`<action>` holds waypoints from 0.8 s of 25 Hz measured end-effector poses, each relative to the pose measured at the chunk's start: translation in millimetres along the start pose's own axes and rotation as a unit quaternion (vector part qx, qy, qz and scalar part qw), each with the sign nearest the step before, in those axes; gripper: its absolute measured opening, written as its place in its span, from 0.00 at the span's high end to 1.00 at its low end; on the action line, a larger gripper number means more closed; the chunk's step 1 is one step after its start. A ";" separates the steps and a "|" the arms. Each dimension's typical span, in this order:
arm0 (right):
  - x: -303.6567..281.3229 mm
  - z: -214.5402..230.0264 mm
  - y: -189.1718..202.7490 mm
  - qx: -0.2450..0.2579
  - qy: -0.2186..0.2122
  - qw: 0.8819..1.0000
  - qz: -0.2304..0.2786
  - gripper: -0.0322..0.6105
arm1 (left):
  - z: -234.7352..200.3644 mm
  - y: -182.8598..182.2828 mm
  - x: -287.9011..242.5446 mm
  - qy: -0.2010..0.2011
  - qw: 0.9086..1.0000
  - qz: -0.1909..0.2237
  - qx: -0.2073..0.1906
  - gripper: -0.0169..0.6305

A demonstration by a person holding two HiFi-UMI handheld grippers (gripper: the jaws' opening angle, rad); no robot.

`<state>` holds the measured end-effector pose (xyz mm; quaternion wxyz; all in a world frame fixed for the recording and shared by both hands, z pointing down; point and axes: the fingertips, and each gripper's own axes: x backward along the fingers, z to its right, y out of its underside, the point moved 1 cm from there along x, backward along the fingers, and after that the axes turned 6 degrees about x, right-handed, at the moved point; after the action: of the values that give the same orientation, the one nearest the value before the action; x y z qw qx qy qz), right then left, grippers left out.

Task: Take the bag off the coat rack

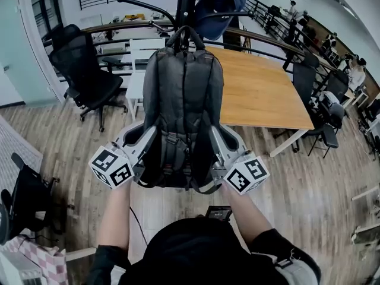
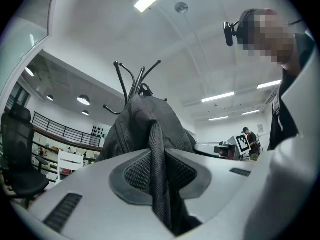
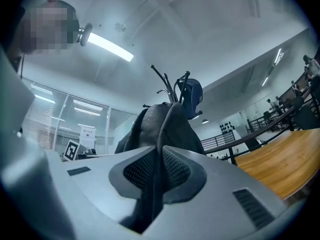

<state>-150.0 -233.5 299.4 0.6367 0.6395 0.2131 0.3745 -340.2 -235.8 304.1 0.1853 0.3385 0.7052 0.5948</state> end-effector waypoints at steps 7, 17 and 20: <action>25.4 -16.4 -4.2 0.008 -0.010 1.000 -0.002 0.86 | 26.9 4.6 15.1 -0.002 1.000 -0.010 -0.007 0.84; 65.7 -44.0 19.9 -0.030 -0.020 0.999 -0.036 0.87 | 57.9 36.8 58.0 -0.022 0.999 -0.018 0.039 0.85; 79.1 -45.7 33.2 -0.038 -0.025 0.998 -0.050 0.87 | 67.7 51.9 66.1 -0.025 0.998 -0.025 0.055 0.85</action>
<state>-141.3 -147.6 344.0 0.6836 0.6126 0.2145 0.3337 -328.3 -138.1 348.3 0.1994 0.3454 0.7398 0.5418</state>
